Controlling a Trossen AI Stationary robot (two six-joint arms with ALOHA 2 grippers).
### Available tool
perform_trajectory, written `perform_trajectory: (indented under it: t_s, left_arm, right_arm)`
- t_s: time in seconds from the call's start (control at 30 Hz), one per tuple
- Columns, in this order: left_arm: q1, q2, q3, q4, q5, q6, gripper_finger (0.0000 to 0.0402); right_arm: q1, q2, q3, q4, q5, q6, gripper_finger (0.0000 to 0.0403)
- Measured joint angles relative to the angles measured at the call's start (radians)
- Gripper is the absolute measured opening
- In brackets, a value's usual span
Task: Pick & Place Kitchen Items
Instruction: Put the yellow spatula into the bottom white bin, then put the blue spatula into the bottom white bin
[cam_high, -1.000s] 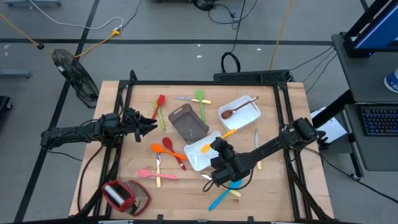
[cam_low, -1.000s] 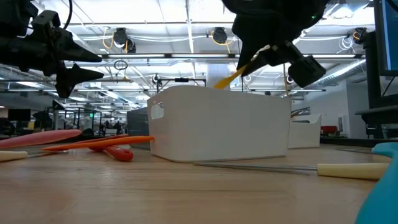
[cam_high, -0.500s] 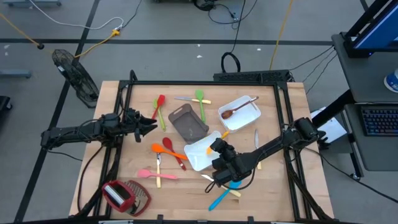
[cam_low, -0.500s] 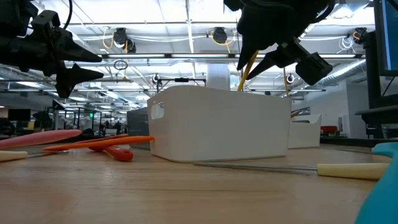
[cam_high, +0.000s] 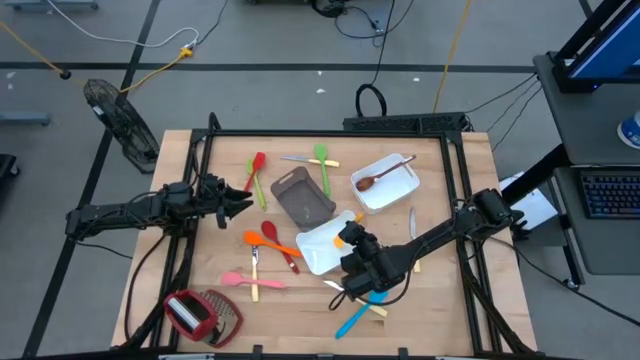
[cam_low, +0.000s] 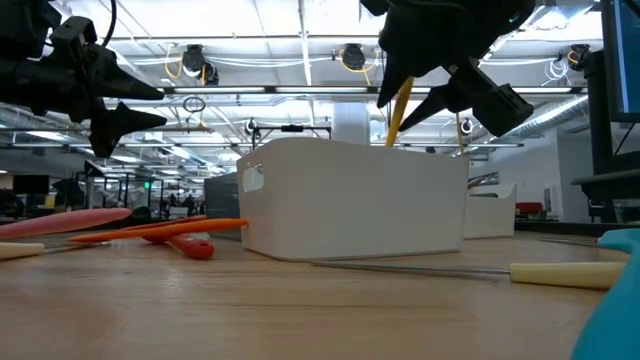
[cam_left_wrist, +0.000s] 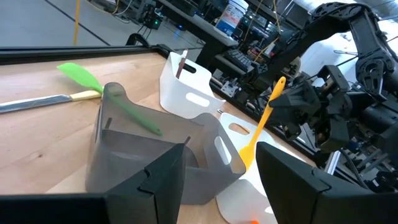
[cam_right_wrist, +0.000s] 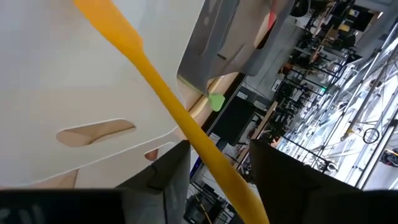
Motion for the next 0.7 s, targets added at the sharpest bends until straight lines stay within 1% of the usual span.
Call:
perform_trajectory:
  t_s: [0.2, 0.5, 0.6, 0.7]
  left_arm:
    - [0.000, 0.000, 0.000, 0.000, 0.000, 0.000, 0.0202]
    - [0.000, 0.000, 0.000, 0.000, 0.000, 0.000, 0.0202]
    - [0.000, 0.000, 0.000, 0.000, 0.000, 0.003, 0.0202]
    - [0.000, 0.000, 0.000, 0.000, 0.000, 0.003, 0.0202]
  right_arm:
    - [0.000, -0.003, 0.000, -0.038, 0.001, -0.005, 0.0178]
    - [0.002, -0.060, 0.000, -0.135, -0.003, -0.006, 0.0168]
    - [0.009, -0.088, 0.000, -0.157, -0.045, -0.005, 0.0169]
    - [0.016, -0.118, 0.000, -0.198, -0.125, 0.017, 0.0168]
